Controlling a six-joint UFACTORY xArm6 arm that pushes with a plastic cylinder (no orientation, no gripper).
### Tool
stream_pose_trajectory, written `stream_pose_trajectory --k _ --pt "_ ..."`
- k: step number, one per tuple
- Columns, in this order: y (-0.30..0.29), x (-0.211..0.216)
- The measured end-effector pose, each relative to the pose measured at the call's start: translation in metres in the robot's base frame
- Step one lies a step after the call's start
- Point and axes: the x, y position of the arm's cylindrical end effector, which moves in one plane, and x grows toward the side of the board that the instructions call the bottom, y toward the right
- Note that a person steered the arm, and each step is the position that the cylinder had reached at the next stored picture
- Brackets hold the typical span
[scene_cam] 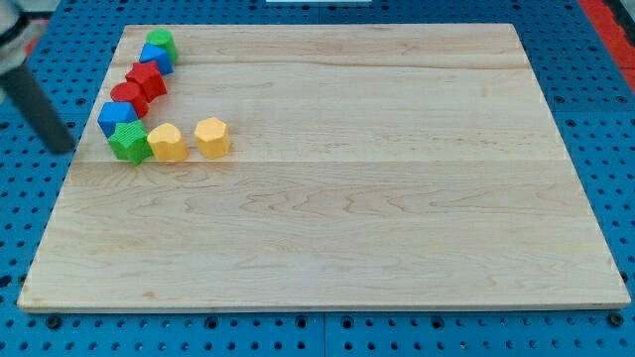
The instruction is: Move green circle slightly right
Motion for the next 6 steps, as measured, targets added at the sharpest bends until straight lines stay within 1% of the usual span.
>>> stream_pose_trajectory --k 1,2,3,4,5,6 --pt "0.0 -0.069" --pt "0.027 -0.14" --pt "0.043 -0.16" --pt "0.108 -0.157" --pt "0.09 -0.165" --pt "0.025 -0.185"
